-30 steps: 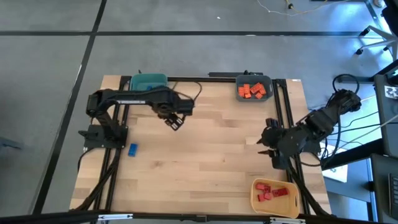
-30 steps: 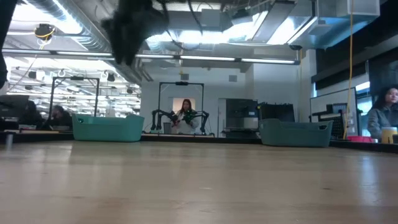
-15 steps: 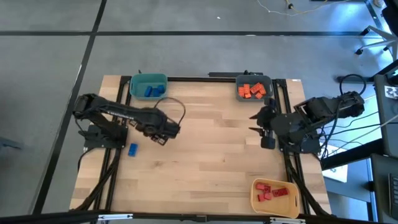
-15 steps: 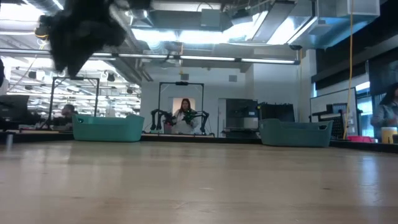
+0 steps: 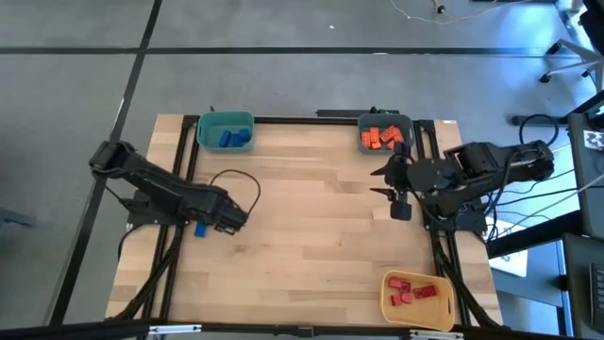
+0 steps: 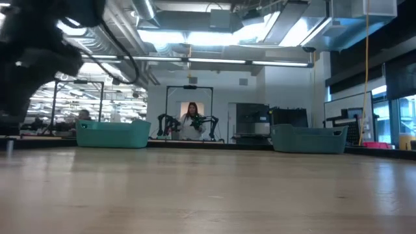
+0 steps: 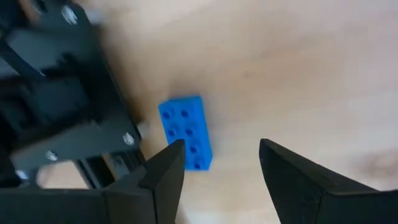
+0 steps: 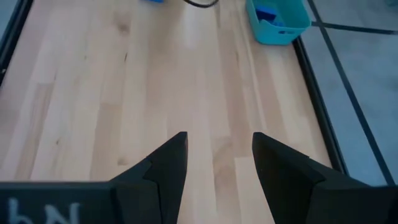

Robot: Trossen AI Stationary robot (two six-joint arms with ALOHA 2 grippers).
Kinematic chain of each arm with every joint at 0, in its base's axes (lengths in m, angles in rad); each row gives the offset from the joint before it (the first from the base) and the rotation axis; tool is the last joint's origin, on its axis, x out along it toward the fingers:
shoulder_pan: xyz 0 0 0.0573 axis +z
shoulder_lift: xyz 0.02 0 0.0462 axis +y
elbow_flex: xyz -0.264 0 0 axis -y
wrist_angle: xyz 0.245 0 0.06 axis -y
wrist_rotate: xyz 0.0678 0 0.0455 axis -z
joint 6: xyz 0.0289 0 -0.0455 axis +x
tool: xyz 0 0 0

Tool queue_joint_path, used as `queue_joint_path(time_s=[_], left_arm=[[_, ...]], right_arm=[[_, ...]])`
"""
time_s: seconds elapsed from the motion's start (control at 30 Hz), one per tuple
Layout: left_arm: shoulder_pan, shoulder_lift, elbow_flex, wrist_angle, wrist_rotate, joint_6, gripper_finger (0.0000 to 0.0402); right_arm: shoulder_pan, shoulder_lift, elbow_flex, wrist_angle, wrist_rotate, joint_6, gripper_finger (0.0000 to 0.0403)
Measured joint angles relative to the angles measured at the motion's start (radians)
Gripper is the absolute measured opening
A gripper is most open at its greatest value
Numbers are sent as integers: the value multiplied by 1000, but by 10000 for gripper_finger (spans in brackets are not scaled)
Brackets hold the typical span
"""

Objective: Sort & place blocks by color
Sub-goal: Put the blue game piece into the blue bin

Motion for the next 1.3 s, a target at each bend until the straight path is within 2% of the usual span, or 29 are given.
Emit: queue_joint_path(time_s=[0.27,0.57,0.83,1.13,1.3], left_arm=[[-92,-28,-108,41,7,-151,199],[-165,-31,-181,147,37,-250,199],[-222,-31,-242,220,37,-341,199],[-230,-30,-194,210,-5,-352,199],[-230,-29,-176,175,5,-398,199]], right_arm=[[-41,0,-1,11,0,0,182],[-77,0,-1,11,0,1,182],[-97,0,-1,20,-64,-28,182],[-96,0,-1,41,-76,-52,182],[-96,0,-1,41,-76,-52,182]])
